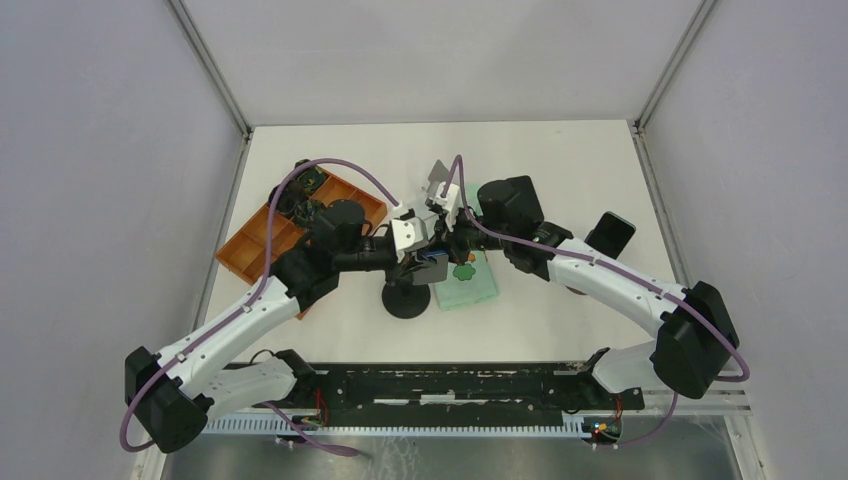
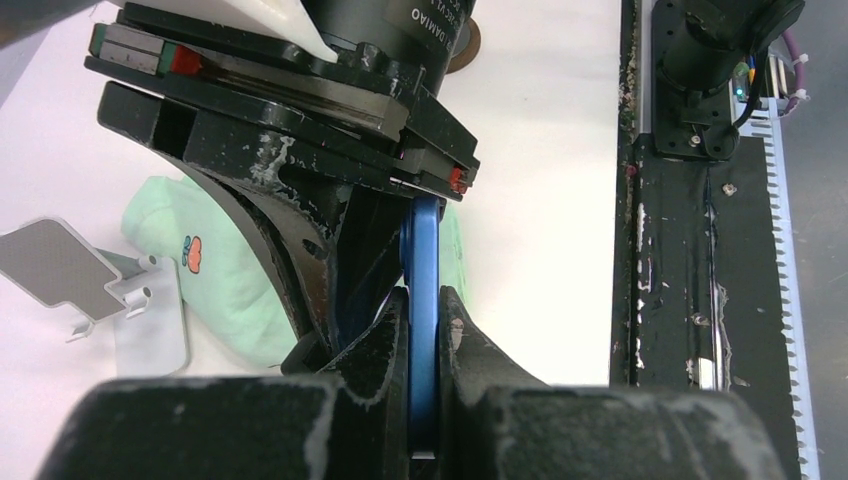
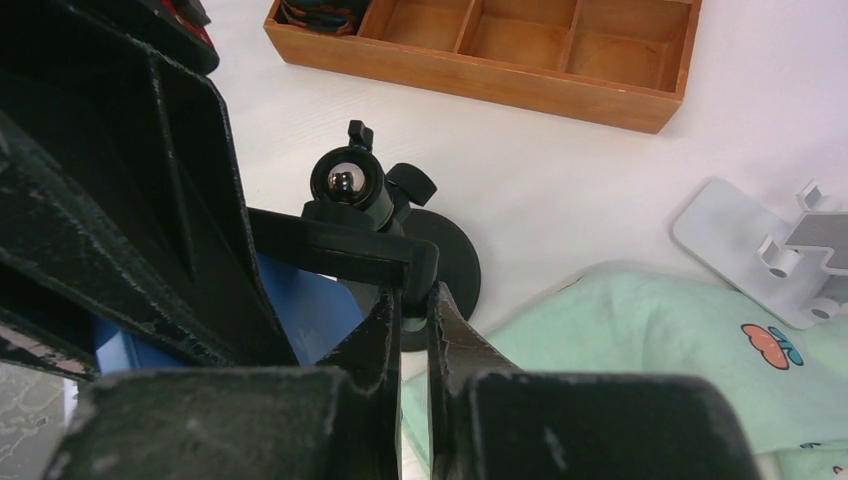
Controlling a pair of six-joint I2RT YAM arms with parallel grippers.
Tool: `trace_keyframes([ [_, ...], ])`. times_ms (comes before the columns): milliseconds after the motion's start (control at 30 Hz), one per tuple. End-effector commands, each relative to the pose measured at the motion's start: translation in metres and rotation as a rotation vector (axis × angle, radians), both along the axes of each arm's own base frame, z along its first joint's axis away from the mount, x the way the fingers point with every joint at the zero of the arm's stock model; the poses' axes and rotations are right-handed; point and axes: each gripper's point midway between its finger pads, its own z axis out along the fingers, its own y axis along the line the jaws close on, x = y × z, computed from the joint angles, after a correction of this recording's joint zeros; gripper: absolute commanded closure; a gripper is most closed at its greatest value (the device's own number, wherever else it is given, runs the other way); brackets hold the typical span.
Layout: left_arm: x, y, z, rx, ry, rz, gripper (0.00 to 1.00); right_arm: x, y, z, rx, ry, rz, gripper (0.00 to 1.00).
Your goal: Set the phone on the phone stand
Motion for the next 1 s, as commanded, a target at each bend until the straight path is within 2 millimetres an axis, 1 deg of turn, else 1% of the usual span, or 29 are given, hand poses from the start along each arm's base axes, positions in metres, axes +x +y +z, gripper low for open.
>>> trace_keyframes([
  [0,0.047,0.018,0.053,-0.042,-0.247,0.176,0.98,-0.013,0.001,0.025,0.034,-0.036,0.030,1.00],
  [167,0.042,0.032,0.049,-0.046,-0.237,0.231,0.98,-0.002,-0.005,0.022,0.000,-0.069,-0.028,1.00],
  [400,0.035,0.045,0.040,-0.066,-0.205,0.294,0.98,0.007,-0.009,0.020,-0.024,-0.090,-0.072,1.00],
  [600,0.034,0.050,0.035,-0.067,-0.184,0.321,0.98,0.014,-0.013,0.016,-0.048,-0.105,-0.107,1.00],
  [767,0.034,0.051,0.034,-0.074,-0.165,0.334,0.98,0.020,-0.017,0.014,-0.066,-0.122,-0.135,1.00],
  [967,0.033,0.052,0.029,-0.080,-0.126,0.353,0.98,0.025,-0.022,0.010,-0.084,-0.135,-0.162,1.00],
])
